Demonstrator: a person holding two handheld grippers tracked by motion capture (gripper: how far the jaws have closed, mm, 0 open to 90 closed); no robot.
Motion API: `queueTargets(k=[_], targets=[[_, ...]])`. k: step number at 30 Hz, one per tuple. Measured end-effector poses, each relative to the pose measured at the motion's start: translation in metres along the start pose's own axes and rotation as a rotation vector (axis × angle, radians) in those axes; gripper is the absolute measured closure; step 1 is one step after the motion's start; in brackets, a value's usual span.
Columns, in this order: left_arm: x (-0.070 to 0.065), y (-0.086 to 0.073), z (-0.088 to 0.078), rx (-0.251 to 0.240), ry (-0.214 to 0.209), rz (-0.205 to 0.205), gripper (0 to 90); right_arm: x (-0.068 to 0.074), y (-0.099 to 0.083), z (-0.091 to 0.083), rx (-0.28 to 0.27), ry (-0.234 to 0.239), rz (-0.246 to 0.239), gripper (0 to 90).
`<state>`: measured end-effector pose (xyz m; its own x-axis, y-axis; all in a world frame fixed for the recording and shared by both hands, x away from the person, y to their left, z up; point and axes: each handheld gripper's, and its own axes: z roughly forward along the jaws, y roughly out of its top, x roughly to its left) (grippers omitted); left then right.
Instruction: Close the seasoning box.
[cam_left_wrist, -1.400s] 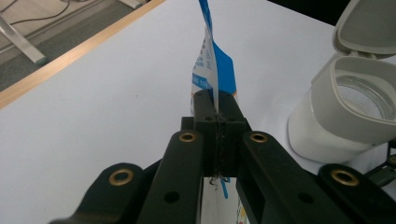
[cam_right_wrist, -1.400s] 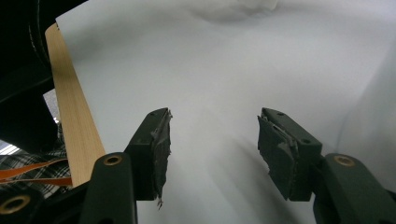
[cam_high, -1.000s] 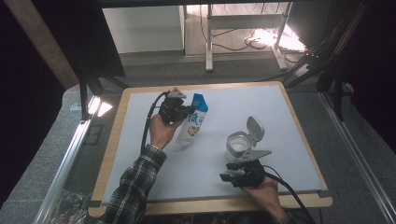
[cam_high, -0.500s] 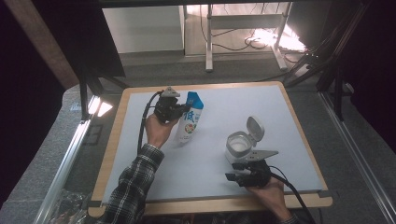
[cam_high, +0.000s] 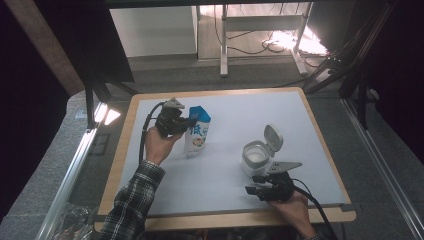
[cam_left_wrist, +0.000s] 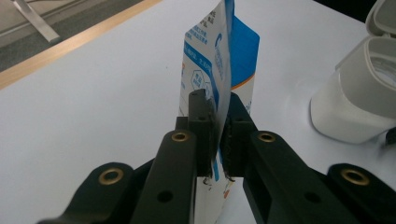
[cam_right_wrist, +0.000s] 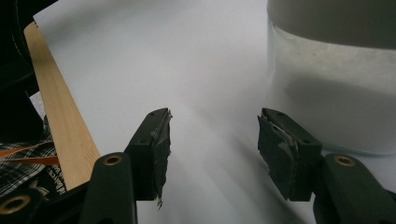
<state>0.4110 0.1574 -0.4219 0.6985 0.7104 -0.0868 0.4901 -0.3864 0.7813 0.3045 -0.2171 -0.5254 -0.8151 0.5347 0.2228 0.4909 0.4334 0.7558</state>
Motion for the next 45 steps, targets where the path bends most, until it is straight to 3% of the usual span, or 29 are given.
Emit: queueTargets(k=[7, 10, 24, 28, 36, 45], targets=[[0.000, -0.009, -0.006, 0.055, 0.001, 0.023, 82.3, -0.002, -0.002, -0.003, 0.001, -0.008, 0.006, 44.1], [0.002, -0.011, -0.010, 0.058, 0.016, 0.023, 87.2, -0.002, -0.002, -0.004, 0.003, -0.009, 0.006, 44.1], [0.022, -0.014, -0.009, -0.035, 0.129, -0.056, 89.4, -0.011, -0.007, -0.013, 0.011, -0.048, 0.021, 43.9], [0.028, -0.019, -0.007, -0.046, 0.111, -0.088, 88.9, -0.014, -0.008, -0.016, 0.011, -0.063, 0.028, 43.9], [0.028, -0.023, -0.006, -0.045, 0.082, -0.095, 78.0, -0.019, -0.010, -0.020, 0.013, -0.088, 0.035, 43.9], [0.022, -0.026, -0.003, -0.043, 0.093, -0.081, 60.2, -0.026, -0.011, -0.028, 0.000, -0.112, 0.048, 44.0]])
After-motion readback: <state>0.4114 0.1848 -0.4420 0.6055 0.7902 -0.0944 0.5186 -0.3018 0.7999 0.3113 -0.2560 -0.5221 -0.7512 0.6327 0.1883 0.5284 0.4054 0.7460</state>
